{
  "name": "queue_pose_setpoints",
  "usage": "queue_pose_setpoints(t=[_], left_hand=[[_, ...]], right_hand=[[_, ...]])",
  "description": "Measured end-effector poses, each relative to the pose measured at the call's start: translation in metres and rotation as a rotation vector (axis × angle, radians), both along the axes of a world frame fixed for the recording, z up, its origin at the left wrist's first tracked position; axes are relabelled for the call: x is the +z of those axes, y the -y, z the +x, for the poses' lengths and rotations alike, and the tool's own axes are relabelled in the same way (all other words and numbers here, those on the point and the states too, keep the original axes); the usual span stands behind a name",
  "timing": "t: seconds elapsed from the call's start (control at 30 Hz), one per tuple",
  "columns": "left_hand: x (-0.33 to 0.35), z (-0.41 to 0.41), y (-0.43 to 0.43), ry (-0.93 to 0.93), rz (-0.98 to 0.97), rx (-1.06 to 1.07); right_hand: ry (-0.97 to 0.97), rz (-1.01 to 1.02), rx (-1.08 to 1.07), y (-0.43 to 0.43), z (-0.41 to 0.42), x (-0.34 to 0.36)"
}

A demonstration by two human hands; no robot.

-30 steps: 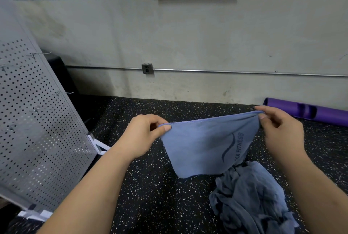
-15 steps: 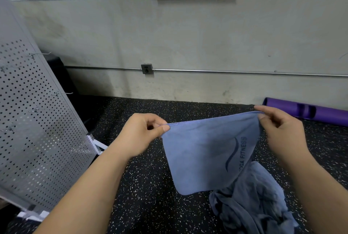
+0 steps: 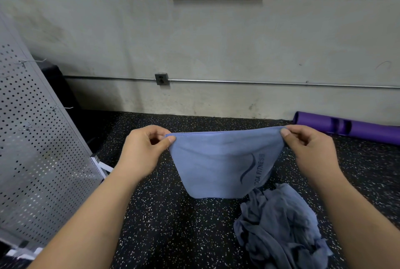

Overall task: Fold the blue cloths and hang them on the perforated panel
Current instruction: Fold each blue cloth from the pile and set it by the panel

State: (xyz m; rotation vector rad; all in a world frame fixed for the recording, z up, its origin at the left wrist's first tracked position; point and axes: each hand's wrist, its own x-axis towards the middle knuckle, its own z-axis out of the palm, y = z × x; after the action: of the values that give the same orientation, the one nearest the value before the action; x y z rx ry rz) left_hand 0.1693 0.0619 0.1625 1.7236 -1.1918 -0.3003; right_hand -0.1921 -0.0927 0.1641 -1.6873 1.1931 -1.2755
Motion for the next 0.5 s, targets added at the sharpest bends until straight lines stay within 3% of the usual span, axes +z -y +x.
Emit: queue_pose_setpoints(t=[0.17,0.27,0.33,0.43,0.5], left_hand=[[-0.003,-0.006,0.005,-0.208,-0.121,0.064],[-0.002,-0.009,0.007,-0.282,-0.21,0.081],[-0.001,-0.008,0.008,-0.303,-0.248,0.105],[-0.004,-0.007,0.009,-0.26,-0.199,0.124],[-0.004,-0.008,0.01,-0.257,-0.207,0.163]], right_hand=[[-0.066,0.007,0.056,-0.003,0.007,-0.001],[0.033,0.028,0.072,-0.004,0.009,0.0],[0.121,0.054,0.067,-0.005,0.012,0.002],[-0.042,0.065,0.05,-0.006,0.015,-0.002],[-0.013,0.063,-0.011,-0.006,0.016,-0.002]])
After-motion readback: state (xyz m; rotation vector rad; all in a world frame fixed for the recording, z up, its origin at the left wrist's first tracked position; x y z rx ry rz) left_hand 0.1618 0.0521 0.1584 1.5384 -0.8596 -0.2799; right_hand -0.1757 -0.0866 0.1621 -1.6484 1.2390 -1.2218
